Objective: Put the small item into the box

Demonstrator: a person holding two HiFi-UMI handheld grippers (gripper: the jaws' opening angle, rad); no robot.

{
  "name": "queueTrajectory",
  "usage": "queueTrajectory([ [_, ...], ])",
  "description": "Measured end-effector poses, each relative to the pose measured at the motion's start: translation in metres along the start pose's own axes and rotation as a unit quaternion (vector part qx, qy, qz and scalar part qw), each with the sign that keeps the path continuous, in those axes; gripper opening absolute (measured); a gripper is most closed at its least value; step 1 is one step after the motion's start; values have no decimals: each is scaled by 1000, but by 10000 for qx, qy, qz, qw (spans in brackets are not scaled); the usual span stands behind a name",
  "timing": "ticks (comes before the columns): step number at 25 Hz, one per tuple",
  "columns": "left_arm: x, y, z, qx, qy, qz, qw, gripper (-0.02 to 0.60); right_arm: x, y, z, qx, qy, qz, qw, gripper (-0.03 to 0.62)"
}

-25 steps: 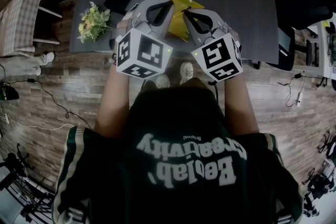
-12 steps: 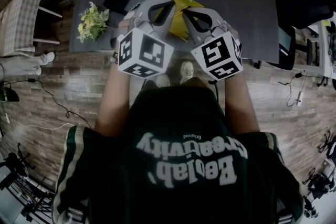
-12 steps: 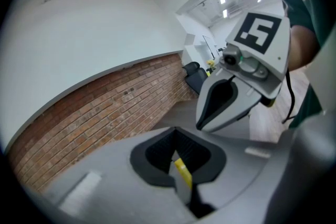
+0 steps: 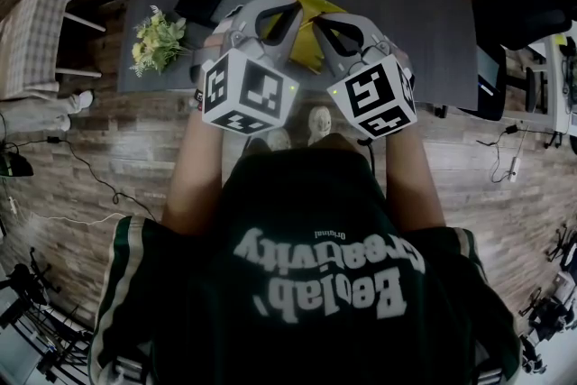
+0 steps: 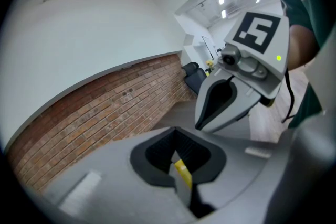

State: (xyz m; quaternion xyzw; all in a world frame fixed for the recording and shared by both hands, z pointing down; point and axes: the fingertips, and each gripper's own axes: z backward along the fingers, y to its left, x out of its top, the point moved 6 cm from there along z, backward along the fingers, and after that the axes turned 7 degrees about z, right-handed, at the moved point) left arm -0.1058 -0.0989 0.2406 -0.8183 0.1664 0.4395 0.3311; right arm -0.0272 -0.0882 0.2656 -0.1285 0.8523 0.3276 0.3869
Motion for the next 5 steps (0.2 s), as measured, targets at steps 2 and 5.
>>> queueTrajectory([
  [2, 1, 0, -2, -3, 3, -9, 10000, 2, -1, -2, 0, 3, 6, 18, 10000, 5],
  [5, 2, 0, -4, -20, -14, 0, 10000, 2, -2, -3, 1, 0, 11, 16, 10000, 5],
])
